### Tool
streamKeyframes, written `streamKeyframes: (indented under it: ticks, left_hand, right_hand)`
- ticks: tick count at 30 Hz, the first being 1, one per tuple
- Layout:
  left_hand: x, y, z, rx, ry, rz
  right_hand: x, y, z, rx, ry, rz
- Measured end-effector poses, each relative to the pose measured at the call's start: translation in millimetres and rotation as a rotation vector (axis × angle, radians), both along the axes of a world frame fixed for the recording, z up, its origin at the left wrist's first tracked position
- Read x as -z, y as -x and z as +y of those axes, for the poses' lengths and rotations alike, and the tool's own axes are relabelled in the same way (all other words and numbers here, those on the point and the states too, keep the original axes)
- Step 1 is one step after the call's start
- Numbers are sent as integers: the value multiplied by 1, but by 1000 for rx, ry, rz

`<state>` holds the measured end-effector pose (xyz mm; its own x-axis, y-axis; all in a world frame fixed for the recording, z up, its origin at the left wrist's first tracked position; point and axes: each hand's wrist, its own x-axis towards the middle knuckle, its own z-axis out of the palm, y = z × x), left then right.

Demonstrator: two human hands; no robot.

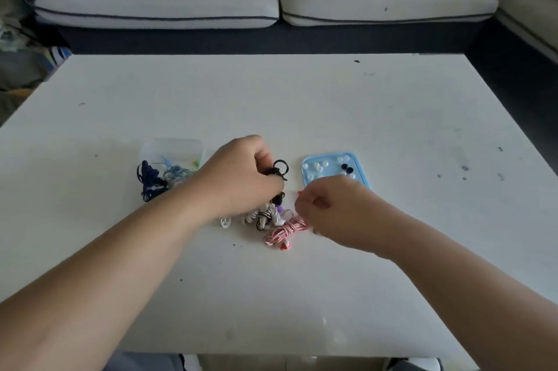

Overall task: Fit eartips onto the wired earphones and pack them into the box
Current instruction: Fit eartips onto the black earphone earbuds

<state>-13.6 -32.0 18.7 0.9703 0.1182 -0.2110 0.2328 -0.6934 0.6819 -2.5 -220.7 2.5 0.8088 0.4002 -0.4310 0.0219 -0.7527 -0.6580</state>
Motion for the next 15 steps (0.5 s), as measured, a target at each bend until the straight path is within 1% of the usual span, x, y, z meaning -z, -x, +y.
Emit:
streamKeyframes:
  ticks: [3,4,8,10,12,14,15]
  left_hand:
    - [-13,0,-3,-98,399,49]
    - [-16,0,-4,-102,498,76]
    - [-24,-2,-4,-36,698,128]
    - [-26,-2,-4,0,806,154]
    - [-29,-1,-5,32,900,167]
    - [-30,0,-6,61,960,153]
    - [-30,0,-6,64,984,144]
  right_hand:
    - [-1,-5,-1,169,-184,49]
    - [1,-7,-2,208,-266,88]
    - [6,-14,-8,241,-604,298]
    - [7,-16,-9,248,-724,375]
    - [10,-17,-8,275,-741,368]
    - [11,-17,-8,272,-699,334]
    - [11,-17,-8,262,-712,360]
